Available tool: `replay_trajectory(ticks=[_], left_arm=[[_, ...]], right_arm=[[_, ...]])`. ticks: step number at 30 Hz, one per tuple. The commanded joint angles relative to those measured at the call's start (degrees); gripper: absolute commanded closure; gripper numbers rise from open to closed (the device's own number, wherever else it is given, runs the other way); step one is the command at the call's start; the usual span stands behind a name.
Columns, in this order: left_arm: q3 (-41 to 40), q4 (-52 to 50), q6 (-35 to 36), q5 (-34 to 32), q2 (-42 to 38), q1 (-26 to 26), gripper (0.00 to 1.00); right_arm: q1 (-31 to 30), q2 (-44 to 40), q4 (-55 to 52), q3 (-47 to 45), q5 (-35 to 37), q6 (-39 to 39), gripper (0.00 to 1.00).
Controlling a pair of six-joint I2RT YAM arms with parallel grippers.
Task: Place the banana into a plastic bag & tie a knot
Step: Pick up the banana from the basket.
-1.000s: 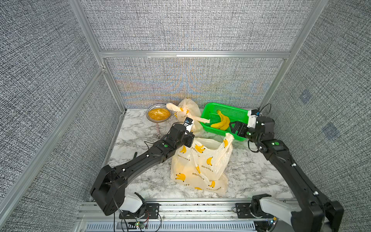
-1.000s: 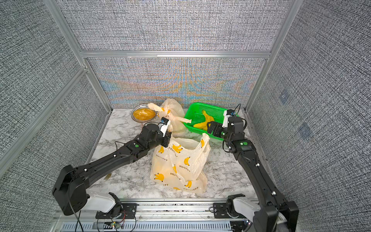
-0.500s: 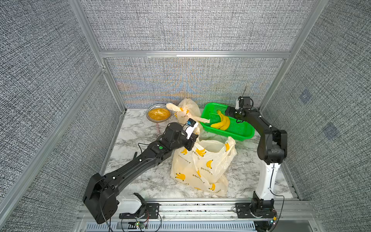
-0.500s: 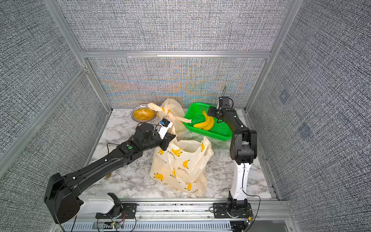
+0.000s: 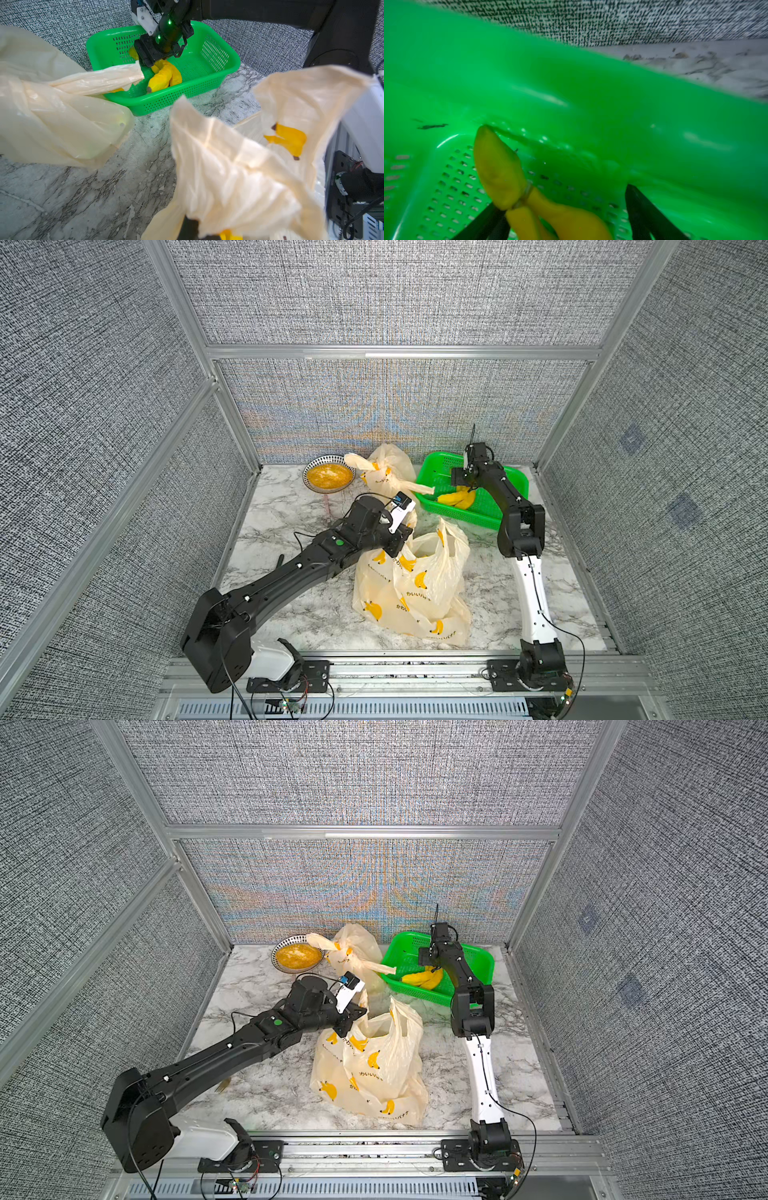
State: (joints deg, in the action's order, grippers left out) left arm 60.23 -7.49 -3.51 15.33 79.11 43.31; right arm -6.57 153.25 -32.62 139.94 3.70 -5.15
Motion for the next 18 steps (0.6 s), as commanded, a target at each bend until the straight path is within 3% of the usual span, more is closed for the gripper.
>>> replay_trajectory(ticks=[1,4,7,13,18], left_arm=[[1.9,0.4,-0.3,-2.2,-0.6,-0.1,1.00],[5.1,-0.6,-0.3,-7.1,-0.5,-0.1,1.00],[8.0,1.8,-0.3,-11.0,0.1,-0.2,1.00],[16.8,3.5,2.4,-8.5,2.7,-0.6,1.00],[16.0,5.0,2.1,-5.7,1.9,-0.6,1.00]], right_arm=[[-0.5,1.1,-0.5,0.4,0.1,2.8,0.51],[-0.5,-0.8,0.3,-1.1,0.7,2.7,0.80],[-0.3,-5.4,2.8,-5.1,2.6,1.6,0.99],[0.3,-16.3,6.6,-10.5,7.9,-1.3,1.00],[0.4,-28.9,12.1,-19.1,13.3,-3.9,1.00]])
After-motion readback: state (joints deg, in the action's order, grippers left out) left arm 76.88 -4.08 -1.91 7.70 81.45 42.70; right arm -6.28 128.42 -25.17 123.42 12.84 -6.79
